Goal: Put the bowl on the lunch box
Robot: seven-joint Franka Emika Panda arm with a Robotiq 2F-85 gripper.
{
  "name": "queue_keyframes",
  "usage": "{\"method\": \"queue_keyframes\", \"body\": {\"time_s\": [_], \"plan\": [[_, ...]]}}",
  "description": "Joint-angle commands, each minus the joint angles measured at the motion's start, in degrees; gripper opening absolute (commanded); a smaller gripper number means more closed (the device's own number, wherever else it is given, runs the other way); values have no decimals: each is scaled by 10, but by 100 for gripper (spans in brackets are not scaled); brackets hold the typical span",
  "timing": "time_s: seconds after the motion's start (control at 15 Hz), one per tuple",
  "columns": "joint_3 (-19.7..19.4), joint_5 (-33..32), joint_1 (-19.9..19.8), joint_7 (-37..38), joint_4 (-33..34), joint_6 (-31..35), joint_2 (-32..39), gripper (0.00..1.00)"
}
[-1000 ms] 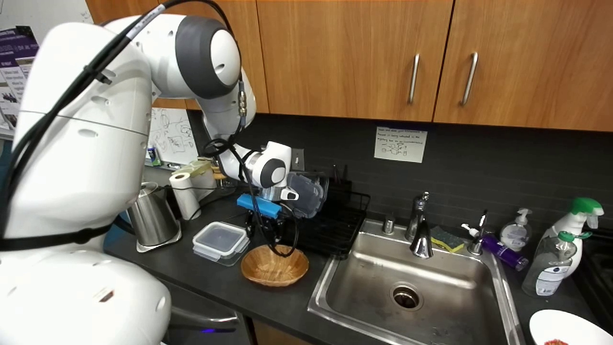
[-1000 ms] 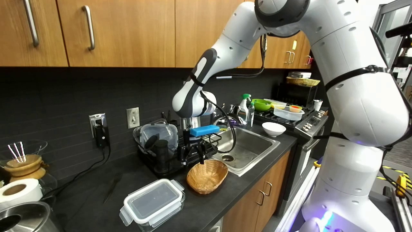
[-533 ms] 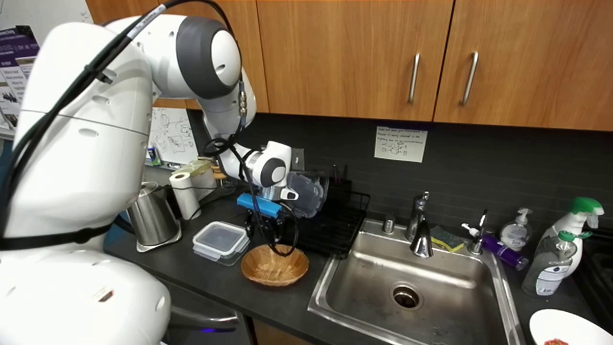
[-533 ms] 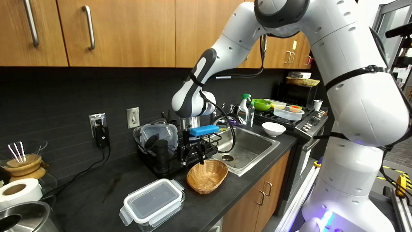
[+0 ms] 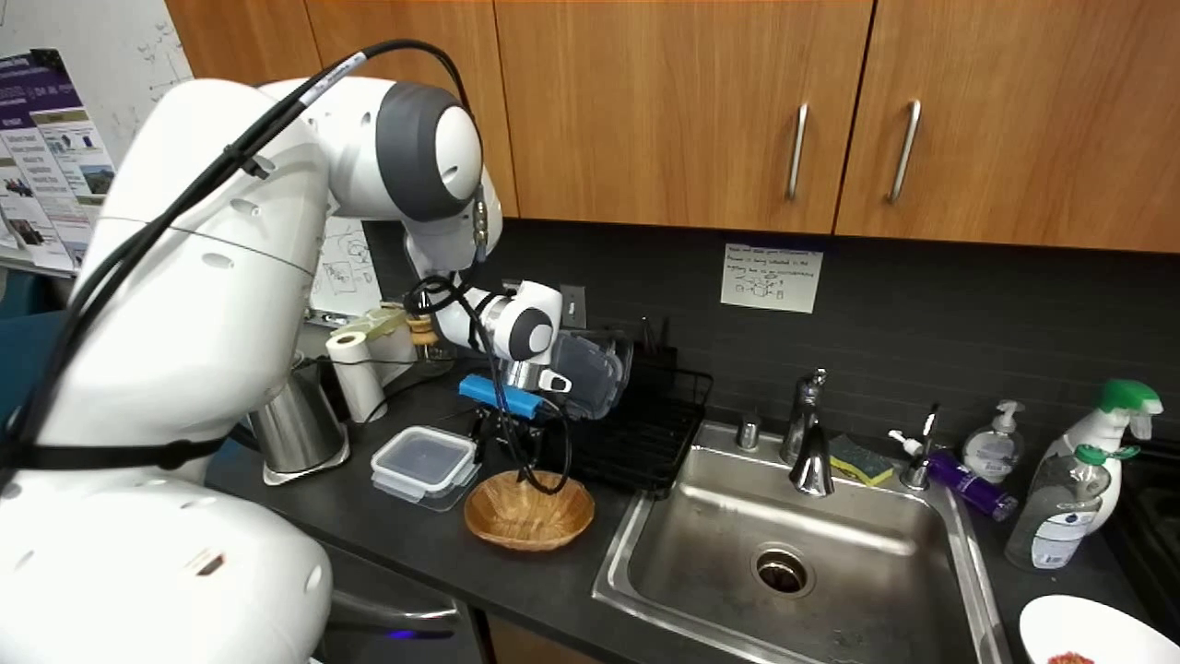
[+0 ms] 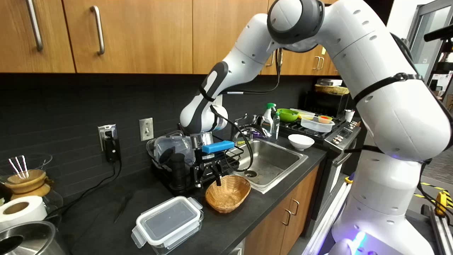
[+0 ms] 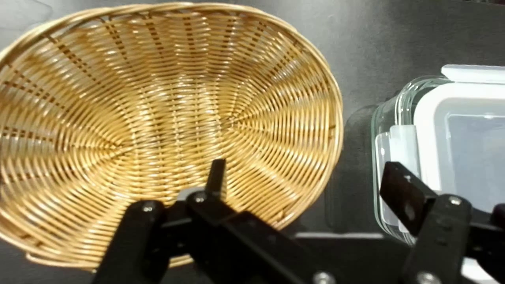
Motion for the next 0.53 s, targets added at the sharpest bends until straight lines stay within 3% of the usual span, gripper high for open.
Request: {"method": "queue_keyframes", "body": {"time_s": [0.0,0.27,0.47], "plan": [[-3,-9,2,5,35,-26,27,100],[-4,-6,8,19,24,-12,31,100],[-10,-8,38,65,-45,110,6,100]]}}
